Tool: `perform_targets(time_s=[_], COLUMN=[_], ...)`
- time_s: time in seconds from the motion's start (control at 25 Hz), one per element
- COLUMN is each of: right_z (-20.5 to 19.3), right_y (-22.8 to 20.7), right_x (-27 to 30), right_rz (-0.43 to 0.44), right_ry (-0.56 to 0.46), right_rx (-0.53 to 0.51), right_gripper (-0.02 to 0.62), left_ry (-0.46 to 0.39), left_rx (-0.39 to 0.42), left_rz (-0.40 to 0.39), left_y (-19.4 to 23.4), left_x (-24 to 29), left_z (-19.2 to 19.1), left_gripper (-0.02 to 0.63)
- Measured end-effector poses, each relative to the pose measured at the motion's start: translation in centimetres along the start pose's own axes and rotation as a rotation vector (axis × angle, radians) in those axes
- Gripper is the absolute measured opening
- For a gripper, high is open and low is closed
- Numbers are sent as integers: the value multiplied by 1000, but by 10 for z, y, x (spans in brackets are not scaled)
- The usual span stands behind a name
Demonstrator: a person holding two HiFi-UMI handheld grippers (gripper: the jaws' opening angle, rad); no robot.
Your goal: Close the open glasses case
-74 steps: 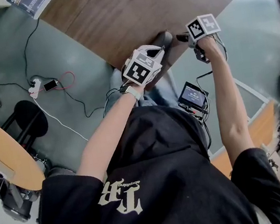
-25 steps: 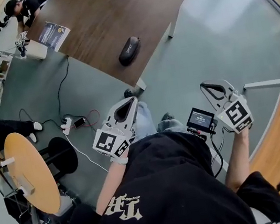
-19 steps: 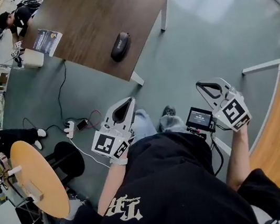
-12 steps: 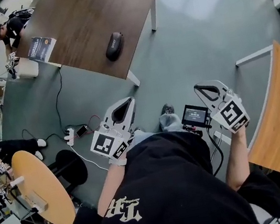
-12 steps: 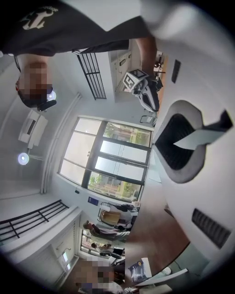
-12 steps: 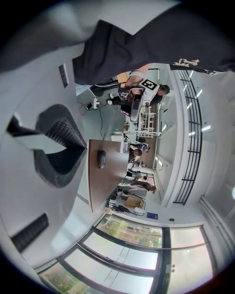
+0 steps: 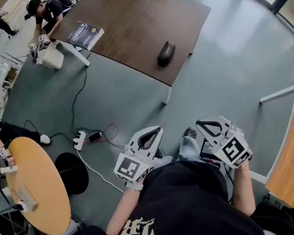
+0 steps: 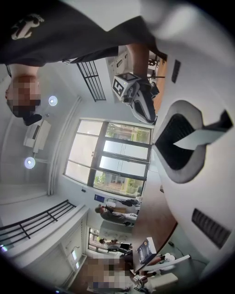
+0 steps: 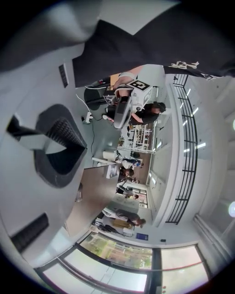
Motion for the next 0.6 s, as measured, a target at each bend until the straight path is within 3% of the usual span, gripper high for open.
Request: perform_targets(time_s=[0.28,0.6], right_z=[26,47], right_y=[61,74], right_x=[25,31], right_rz=[36,23], right_ry=[21,25], right_rx=[-43,-109], right_gripper=[-15,-14], left_ry=[-39,-52], left_rx=[-35,-30], left_rz=[-2,26], left_y=[4,10], left_x=[-54,-77], left_z=[-11,-12], left_gripper=[4,4])
Point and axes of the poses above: the fingertips, and each gripper's own axes: x forward along the fingers, y to its left, z out of its top, the point moved 2 cm from there along -x, backward along the fingers, and after that the axes turned 11 degrees about -z, right-handed, at the moved point
